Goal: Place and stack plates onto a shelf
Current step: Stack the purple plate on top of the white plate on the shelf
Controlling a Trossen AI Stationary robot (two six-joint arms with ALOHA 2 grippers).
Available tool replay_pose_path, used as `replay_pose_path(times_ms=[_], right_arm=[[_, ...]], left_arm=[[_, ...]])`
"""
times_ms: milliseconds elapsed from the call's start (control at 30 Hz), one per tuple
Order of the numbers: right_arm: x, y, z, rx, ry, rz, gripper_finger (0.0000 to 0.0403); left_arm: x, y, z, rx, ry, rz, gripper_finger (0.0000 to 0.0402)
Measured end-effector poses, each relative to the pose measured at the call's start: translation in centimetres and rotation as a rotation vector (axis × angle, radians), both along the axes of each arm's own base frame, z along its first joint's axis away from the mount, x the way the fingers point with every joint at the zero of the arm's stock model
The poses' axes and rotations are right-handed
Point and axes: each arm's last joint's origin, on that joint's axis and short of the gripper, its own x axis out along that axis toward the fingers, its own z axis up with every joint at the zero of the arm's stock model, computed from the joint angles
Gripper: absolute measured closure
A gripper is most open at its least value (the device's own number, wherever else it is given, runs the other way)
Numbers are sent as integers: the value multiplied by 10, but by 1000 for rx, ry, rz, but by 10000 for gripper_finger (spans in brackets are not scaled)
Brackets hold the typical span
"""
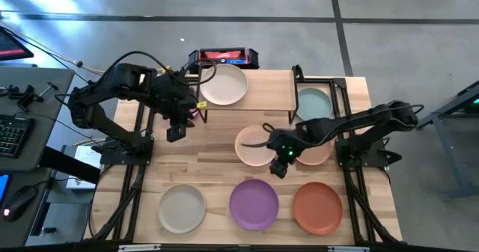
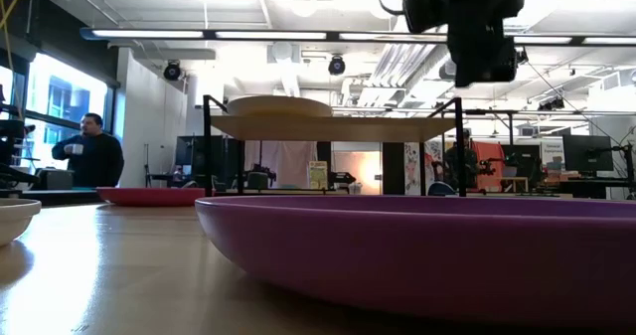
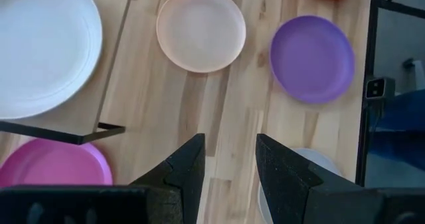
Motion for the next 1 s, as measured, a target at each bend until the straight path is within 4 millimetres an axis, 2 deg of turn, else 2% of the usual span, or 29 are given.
replay_pose_path(times_ms=[600,1000], right_arm=[[23,33,-62,-36,182,69,231],[34,42,-81,-58,158,59,231]], left_arm=[[0,-7,0,2,0,-34,280],[0,-7,0,1,0,-32,280]])
